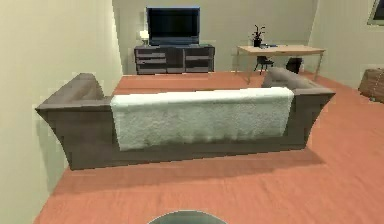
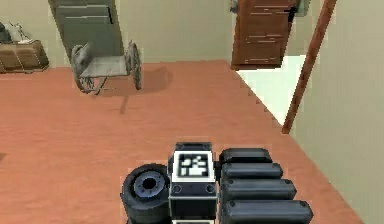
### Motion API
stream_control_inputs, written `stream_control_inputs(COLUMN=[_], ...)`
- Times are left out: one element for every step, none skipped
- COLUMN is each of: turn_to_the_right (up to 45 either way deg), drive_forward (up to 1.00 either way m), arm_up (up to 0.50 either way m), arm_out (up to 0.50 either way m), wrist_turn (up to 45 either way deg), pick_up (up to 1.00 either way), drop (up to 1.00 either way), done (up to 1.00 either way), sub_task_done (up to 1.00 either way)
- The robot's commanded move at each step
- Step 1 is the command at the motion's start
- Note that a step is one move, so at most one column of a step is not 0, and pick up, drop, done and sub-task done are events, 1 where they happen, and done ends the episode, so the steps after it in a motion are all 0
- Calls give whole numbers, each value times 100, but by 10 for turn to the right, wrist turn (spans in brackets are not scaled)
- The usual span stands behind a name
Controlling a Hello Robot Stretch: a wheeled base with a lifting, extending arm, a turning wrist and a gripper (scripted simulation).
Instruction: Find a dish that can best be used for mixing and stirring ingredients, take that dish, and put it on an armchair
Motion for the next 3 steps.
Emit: stream_control_inputs(turn_to_the_right=[-450, -450, -450], drive_forward=[0, 0, 0], arm_up=[0, 0, 0], arm_out=[0, 0, 0], wrist_turn=[0, 0, 0], pick_up=[0, 0, 0], drop=[0, 0, 0], done=[0, 0, 0], sub_task_done=[0, 0, 0])
